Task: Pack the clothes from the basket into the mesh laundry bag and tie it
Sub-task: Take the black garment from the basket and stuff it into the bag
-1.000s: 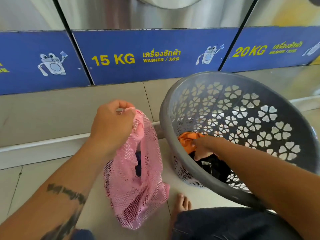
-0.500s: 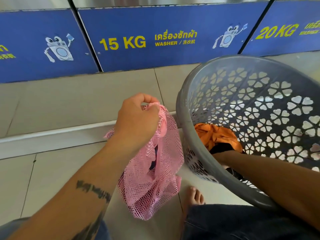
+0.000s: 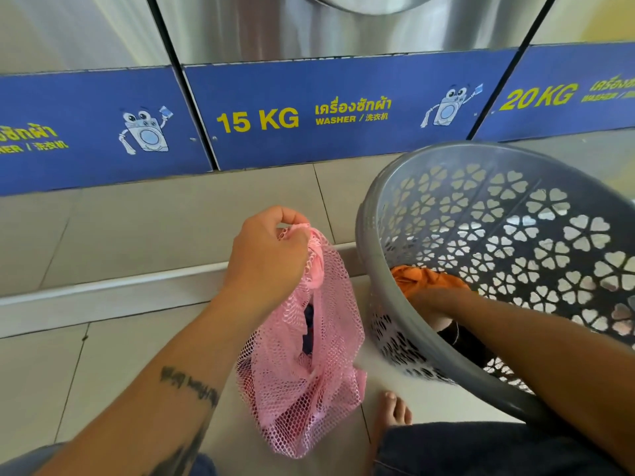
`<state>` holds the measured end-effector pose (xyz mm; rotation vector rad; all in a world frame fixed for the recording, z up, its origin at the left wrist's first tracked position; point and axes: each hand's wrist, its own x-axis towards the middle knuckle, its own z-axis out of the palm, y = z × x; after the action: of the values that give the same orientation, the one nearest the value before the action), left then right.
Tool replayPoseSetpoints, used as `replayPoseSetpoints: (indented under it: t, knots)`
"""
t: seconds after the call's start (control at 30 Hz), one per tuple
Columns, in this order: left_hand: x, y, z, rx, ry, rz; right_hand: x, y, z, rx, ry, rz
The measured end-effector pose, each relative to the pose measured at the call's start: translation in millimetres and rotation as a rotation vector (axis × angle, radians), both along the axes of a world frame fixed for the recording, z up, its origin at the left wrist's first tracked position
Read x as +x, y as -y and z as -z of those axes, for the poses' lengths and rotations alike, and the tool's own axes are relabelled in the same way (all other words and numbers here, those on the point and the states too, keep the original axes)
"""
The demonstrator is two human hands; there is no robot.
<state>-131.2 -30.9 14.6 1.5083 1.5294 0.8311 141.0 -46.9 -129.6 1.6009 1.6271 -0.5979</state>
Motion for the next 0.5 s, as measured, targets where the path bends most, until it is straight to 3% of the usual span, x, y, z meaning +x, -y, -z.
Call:
replayPoseSetpoints:
  t: [0.5]
  knots:
    - [-49.8, 39.0, -15.1, 0.063, -0.061, -0.108, -2.8, 46.0, -163.0, 0.683, -0.557, 0.379]
